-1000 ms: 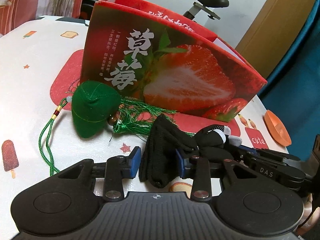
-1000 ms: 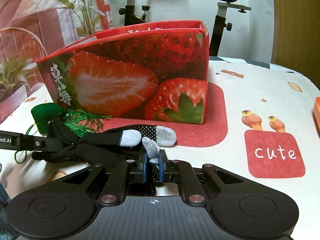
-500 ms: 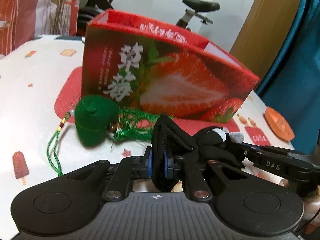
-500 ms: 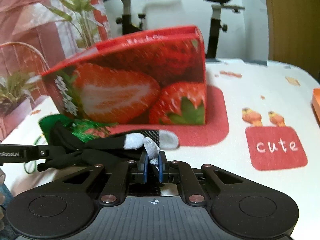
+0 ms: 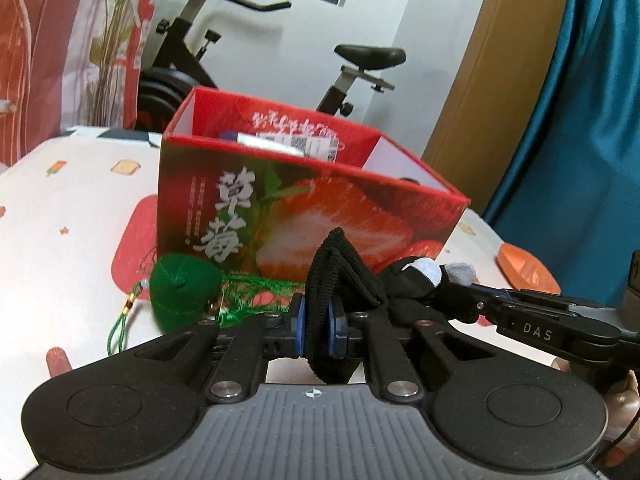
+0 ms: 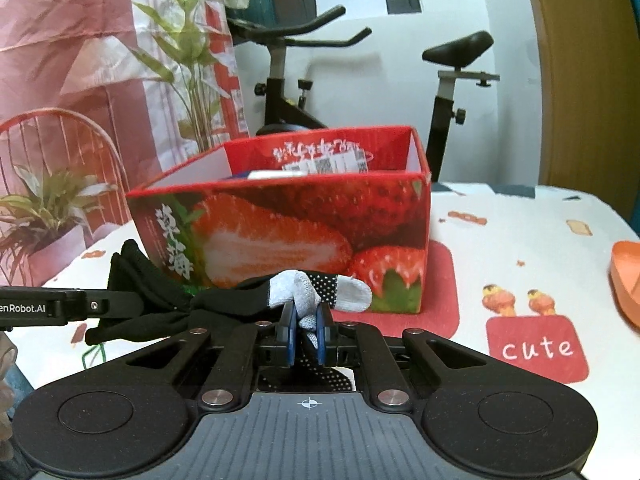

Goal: Organize soft objects
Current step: 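Lift the black glove with both tools over the red box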

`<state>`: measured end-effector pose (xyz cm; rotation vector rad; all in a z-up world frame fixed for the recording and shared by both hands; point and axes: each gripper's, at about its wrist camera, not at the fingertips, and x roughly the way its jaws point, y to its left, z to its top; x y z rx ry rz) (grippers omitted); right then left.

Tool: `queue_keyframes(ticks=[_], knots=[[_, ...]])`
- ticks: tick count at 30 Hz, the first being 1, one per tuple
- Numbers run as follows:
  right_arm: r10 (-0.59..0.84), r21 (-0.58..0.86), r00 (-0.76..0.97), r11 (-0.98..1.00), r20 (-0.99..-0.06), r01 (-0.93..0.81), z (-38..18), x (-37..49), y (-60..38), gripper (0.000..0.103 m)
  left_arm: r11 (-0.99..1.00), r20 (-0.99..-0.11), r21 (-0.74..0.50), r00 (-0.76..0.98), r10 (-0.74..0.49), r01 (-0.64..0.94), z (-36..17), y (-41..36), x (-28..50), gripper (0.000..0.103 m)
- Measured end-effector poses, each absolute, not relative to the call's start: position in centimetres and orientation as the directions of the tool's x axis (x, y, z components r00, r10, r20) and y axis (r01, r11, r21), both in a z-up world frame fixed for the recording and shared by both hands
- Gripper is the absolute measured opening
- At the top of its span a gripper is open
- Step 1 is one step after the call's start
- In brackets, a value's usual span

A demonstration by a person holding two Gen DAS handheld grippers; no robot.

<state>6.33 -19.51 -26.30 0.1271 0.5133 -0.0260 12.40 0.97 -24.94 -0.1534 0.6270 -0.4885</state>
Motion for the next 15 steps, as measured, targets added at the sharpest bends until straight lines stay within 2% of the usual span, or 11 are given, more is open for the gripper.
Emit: queue_keyframes(ticks=[15], knots=[[0.021,0.086,0.932,0.996,-0.362,0.010,-19.6,8.3,-19.2,0.009,0.878,-0.389,-0.267,0.789,-0.475,0.397,-20.0,1.7,13.2,0.012]])
